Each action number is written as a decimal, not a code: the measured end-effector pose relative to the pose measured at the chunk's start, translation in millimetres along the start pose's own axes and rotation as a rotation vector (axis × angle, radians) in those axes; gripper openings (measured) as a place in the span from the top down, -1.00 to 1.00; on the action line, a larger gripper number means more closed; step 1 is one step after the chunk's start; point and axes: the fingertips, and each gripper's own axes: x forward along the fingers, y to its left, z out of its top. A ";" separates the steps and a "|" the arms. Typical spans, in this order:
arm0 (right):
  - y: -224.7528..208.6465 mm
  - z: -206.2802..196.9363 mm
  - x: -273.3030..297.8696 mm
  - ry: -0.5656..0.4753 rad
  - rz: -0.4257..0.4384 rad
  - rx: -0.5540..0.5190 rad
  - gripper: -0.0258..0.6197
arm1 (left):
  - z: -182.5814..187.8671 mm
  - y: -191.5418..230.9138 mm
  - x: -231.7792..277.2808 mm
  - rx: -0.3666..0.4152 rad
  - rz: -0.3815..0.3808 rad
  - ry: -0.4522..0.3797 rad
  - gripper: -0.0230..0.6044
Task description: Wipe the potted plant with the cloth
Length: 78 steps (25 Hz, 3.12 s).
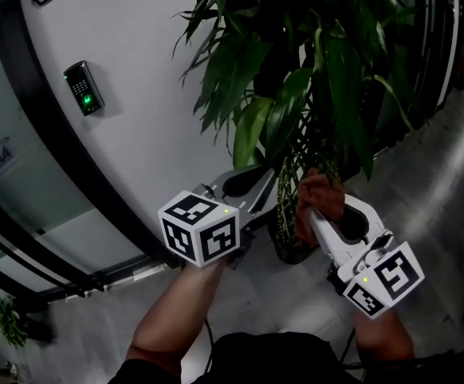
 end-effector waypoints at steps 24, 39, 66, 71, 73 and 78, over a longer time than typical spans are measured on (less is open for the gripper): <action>12.4 57.9 59.2 -0.019 -0.346 -0.158 0.69 | -26.7 -9.4 -27.8 0.021 -0.356 0.106 0.87; -44.6 134.1 94.7 -0.090 -0.614 -0.275 0.69 | -35.0 -4.4 -40.2 -0.013 -0.483 0.124 0.87; -69.7 86.8 117.9 0.047 -0.585 -0.229 0.69 | -40.2 -17.2 -40.1 -0.088 -0.524 0.119 0.87; -63.9 70.2 116.2 0.076 -0.569 -0.209 0.69 | -40.2 -17.6 -39.6 -0.091 -0.526 0.118 0.87; -61.6 64.1 114.1 0.084 -0.564 -0.193 0.69 | -39.6 -18.3 -39.8 -0.093 -0.527 0.117 0.87; -54.7 50.8 110.3 0.101 -0.549 -0.166 0.69 | -41.9 -19.0 -38.8 -0.096 -0.528 0.124 0.87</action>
